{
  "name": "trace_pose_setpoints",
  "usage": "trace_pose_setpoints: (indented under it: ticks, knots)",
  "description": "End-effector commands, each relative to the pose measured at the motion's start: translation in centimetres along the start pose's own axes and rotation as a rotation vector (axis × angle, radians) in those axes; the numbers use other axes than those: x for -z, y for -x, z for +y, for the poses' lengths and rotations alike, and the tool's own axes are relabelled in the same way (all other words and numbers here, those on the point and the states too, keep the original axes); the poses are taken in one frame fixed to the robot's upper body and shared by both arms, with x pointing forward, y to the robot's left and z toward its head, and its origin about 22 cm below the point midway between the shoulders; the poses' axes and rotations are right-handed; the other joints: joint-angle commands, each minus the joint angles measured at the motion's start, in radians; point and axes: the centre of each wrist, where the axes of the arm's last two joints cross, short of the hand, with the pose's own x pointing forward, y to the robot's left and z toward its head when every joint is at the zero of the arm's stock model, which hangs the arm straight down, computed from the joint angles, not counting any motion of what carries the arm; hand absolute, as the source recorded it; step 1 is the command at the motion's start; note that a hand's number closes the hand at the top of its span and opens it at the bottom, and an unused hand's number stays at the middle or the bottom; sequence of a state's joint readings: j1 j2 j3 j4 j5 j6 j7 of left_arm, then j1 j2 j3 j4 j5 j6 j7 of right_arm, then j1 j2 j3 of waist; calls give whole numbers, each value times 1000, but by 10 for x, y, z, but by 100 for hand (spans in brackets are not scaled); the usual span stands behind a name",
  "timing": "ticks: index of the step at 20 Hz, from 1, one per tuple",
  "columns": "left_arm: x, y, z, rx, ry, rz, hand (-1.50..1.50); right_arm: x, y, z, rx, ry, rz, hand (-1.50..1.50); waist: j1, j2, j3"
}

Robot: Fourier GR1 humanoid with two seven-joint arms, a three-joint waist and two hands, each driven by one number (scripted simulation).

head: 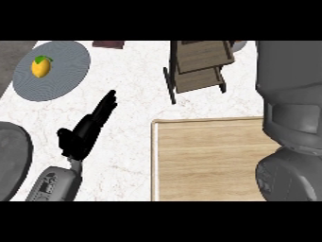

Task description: Pick the bell pepper from the tray and place it in the tiered basket

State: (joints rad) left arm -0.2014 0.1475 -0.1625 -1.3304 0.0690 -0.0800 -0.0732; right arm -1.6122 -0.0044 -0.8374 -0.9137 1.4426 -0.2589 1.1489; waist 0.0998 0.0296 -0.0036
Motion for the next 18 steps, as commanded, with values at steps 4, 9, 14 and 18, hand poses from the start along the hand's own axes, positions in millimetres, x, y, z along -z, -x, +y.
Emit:
trace_pose_setpoints:
  ticks: [4,9,14,18]
  knots:
    - [-7,10,10,7,-40,26,0,-12,-6,3,172,275,73,-150,-44,-16,-2]
    - [-11,10,10,-9,-62,30,0,-14,-24,-31,196,557,15,-150,-70,-30,-2]
    - [-20,22,16,-2,-86,56,0,-45,-32,-61,285,702,-43,-150,-98,-45,0]
    - [-21,11,30,-14,-92,51,0,-57,-30,-93,340,751,-59,-150,-98,-56,3]
